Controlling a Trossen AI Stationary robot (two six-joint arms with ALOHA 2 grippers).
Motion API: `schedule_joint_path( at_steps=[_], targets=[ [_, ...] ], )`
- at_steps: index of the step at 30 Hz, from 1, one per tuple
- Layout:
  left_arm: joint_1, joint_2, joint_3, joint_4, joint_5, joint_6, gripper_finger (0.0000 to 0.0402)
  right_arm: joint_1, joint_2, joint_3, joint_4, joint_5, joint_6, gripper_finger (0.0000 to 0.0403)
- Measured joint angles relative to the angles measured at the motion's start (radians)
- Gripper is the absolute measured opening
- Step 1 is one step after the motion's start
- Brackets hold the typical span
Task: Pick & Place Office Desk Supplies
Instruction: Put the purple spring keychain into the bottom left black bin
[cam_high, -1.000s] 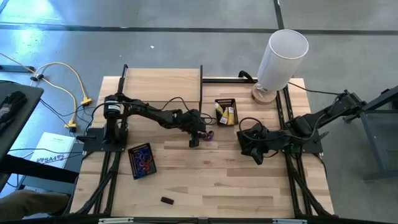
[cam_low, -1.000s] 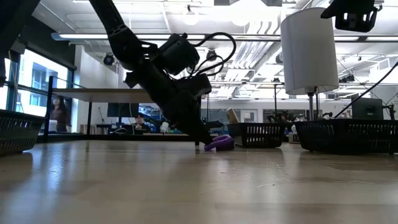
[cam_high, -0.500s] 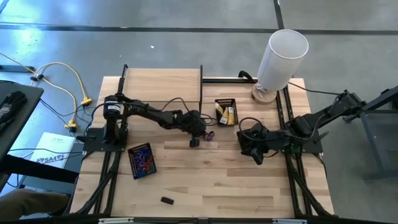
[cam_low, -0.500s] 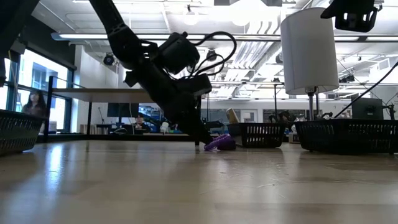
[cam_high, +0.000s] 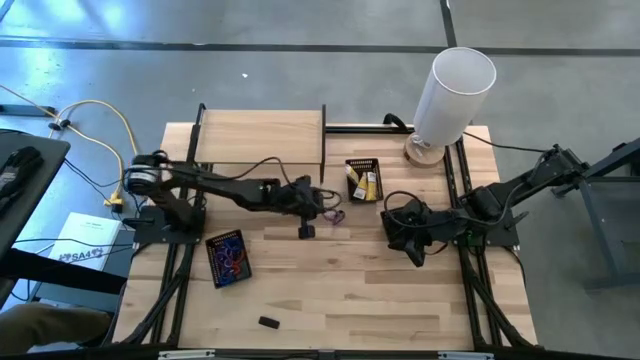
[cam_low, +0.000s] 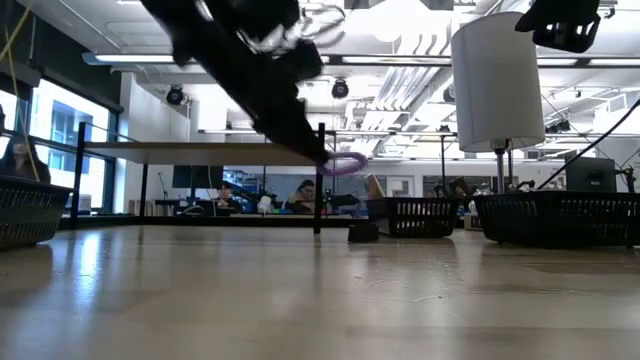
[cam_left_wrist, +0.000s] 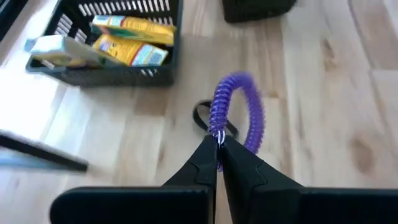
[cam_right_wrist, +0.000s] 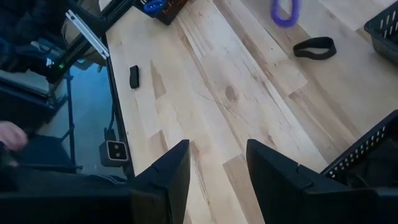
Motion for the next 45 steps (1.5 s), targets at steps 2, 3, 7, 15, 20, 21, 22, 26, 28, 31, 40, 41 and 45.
schedule_joint_path(
  at_steps=[2, 3, 7, 15, 20, 21, 22, 26, 28, 31, 40, 41, 45],
  targets=[
    [-0.031, -0.046, 0.000, -0.055, -0.027, -0.038, 0.0004, 0.000, 0.000, 0.000, 0.001, 0.000, -0.018, 0.0145],
    [-0.048, -0.071, 0.000, -0.083, -0.039, -0.065, 0.0004, 0.000, 0.000, 0.000, 0.001, 0.000, -0.029, 0.0145],
    [-0.121, -0.184, 0.000, -0.187, -0.094, -0.207, 0.0003, 0.000, 0.000, 0.000, 0.001, 0.000, -0.055, 0.0145],
    [-0.303, -0.327, 0.011, -0.476, -0.270, -0.492, 0.0003, 0.000, 0.000, 0.000, 0.002, 0.000, -0.116, 0.0145],
    [-0.378, -0.323, 0.120, -0.915, -0.243, -0.881, 0.0003, 0.000, 0.000, 0.000, 0.008, 0.000, -0.142, 0.0145],
    [-0.389, -0.321, 0.140, -0.995, -0.224, -0.955, 0.0003, 0.000, 0.000, 0.000, 0.009, 0.000, -0.146, 0.0145],
    [-0.402, -0.320, 0.158, -1.060, -0.205, -1.013, 0.0003, 0.000, 0.000, 0.000, 0.008, 0.000, -0.148, 0.0145],
    [-0.456, -0.326, 0.206, -1.199, -0.075, -1.184, 0.0003, 0.000, 0.000, 0.000, 0.008, 0.010, -0.149, 0.0145],
    [-0.479, -0.326, 0.207, -1.238, 0.020, -1.236, 0.0003, 0.000, 0.000, 0.000, 0.008, 0.022, -0.149, 0.0145],
    [-0.525, -0.323, 0.207, -1.282, 0.121, -1.251, 0.0003, 0.000, 0.000, 0.000, 0.008, 0.026, -0.146, 0.0145],
    [-0.638, -0.319, 0.190, -1.349, 0.077, -1.148, 0.0003, 0.015, 0.000, 0.000, 0.038, 0.025, -0.137, 0.0145],
    [-0.644, -0.319, 0.179, -1.349, 0.058, -1.152, 0.0005, 0.018, 0.002, 0.000, 0.042, 0.025, -0.136, 0.0145],
    [-0.656, -0.319, 0.129, -1.333, 0.044, -1.171, 0.0015, 0.030, 0.025, 0.000, 0.075, 0.023, -0.136, 0.0145]
  ],
)
